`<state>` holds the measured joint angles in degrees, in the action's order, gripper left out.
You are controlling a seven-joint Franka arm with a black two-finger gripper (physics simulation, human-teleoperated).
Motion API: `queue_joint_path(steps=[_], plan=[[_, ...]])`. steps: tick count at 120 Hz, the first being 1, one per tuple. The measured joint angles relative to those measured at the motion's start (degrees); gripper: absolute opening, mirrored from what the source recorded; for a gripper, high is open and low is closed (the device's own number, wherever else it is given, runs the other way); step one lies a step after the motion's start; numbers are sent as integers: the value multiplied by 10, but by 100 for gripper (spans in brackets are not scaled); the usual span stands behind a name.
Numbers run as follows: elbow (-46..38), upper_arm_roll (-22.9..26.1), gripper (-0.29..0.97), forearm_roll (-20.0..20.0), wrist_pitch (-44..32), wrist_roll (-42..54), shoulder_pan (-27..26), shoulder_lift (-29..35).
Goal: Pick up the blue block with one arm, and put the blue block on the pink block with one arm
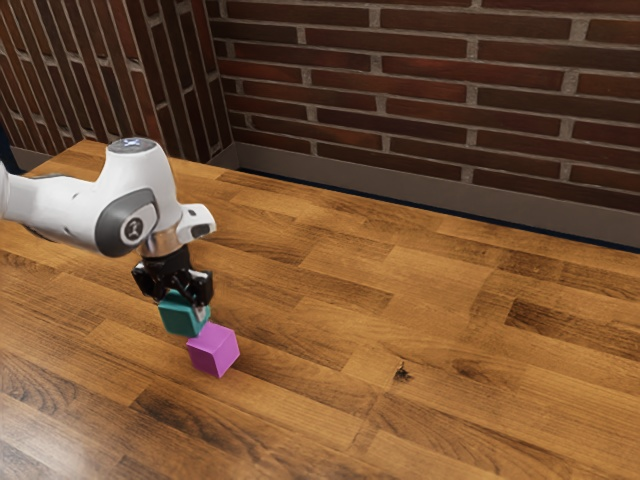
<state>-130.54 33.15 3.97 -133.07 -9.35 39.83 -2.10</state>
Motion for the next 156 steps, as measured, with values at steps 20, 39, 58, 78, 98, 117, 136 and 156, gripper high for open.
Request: queue_joint_path(steps=[20, 39, 58, 78, 98, 117, 136, 156], plan=[[0, 0, 37, 0, -2, 1, 1, -1], [0, 0, 37, 2, -3, 1, -19, -1], [0, 0, 37, 2, -4, 1, -22, -1], [0, 1, 37, 3, -4, 2, -13, 0], [0, 2, 37, 3, -5, 2, -12, 0], [0, 3, 37, 3, -5, 1, -20, 0], [0, 4, 37, 3, -5, 1, -23, 0], [-2, 4, 37, 2, -5, 1, -24, 0]])
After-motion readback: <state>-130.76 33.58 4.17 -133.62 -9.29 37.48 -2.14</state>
